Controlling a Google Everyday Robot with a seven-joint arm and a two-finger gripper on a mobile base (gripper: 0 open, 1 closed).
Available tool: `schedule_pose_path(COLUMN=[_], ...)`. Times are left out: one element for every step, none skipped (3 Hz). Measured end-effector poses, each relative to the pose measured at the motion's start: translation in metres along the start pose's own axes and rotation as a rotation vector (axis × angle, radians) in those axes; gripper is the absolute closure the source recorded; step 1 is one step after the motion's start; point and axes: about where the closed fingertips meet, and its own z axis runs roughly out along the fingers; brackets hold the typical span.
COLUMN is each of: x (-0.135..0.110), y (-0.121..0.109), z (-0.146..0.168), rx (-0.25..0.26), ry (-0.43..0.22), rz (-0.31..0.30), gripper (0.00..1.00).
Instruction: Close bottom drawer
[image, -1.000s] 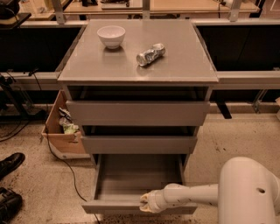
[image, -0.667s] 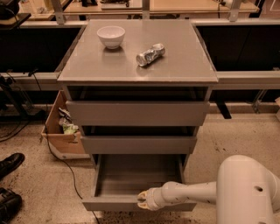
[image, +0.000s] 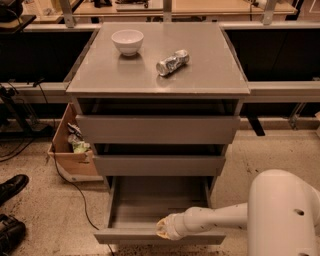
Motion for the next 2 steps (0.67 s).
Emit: schedule_pose_path(x=[0.004, 0.015], y=[0.020, 0.045], z=[-0.022, -0.050], rx=[-0.002, 0.008], ry=[-0.012, -0.038], rz=[-0.013, -0.023], gripper=[0.86, 1.00])
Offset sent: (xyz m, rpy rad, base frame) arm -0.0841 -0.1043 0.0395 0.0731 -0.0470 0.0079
